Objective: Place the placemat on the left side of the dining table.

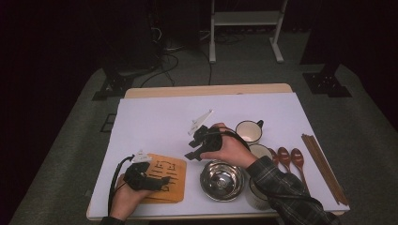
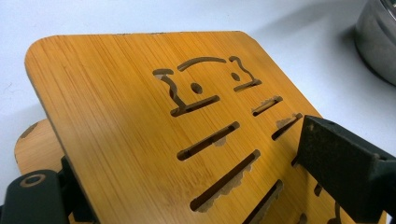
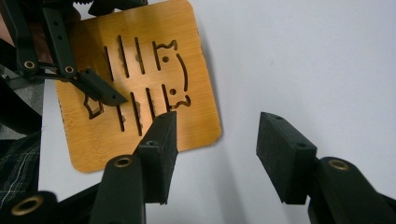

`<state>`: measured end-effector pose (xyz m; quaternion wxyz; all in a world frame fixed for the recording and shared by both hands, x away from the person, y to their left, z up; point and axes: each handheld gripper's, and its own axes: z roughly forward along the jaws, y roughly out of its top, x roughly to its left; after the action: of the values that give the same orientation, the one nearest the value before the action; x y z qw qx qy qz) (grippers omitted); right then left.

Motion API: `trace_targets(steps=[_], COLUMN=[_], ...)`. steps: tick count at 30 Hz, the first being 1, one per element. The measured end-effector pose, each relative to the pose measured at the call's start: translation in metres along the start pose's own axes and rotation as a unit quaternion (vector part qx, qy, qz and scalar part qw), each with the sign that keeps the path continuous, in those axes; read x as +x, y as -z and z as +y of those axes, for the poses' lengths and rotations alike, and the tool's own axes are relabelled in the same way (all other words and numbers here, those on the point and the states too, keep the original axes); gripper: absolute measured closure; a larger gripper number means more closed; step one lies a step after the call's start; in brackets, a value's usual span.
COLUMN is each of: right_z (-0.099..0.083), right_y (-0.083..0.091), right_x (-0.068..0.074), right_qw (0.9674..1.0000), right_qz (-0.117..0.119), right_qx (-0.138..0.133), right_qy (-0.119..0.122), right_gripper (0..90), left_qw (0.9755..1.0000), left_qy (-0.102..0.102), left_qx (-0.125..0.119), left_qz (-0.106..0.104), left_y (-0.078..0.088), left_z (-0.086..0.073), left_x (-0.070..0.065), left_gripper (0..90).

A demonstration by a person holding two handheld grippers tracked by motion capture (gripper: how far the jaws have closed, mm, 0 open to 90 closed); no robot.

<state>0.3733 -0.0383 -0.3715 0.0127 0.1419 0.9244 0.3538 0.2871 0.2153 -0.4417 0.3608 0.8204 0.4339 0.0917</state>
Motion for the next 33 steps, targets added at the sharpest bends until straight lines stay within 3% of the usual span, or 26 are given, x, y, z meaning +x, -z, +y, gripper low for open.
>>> trace_targets(steps=[20, 33], right_z=[-0.010, -0.028], right_y=[0.049, 0.087], right_x=[-0.024, -0.050], right_qw=[0.9985, 0.9928], right_qz=[-0.037, -0.075], right_qx=[-0.036, -0.074], right_qy=[-0.017, -0.057], right_gripper=[46.4, 46.5], left_qw=[1.0000, 1.0000], left_qy=[0.000, 0.001], left_qx=[0.001, 0.001], left_qz=[-0.001, -0.001], left_y=[0.000, 0.000], left_z=[0.000, 0.000], left_x=[0.000, 0.000], left_gripper=[10.3, 10.5])
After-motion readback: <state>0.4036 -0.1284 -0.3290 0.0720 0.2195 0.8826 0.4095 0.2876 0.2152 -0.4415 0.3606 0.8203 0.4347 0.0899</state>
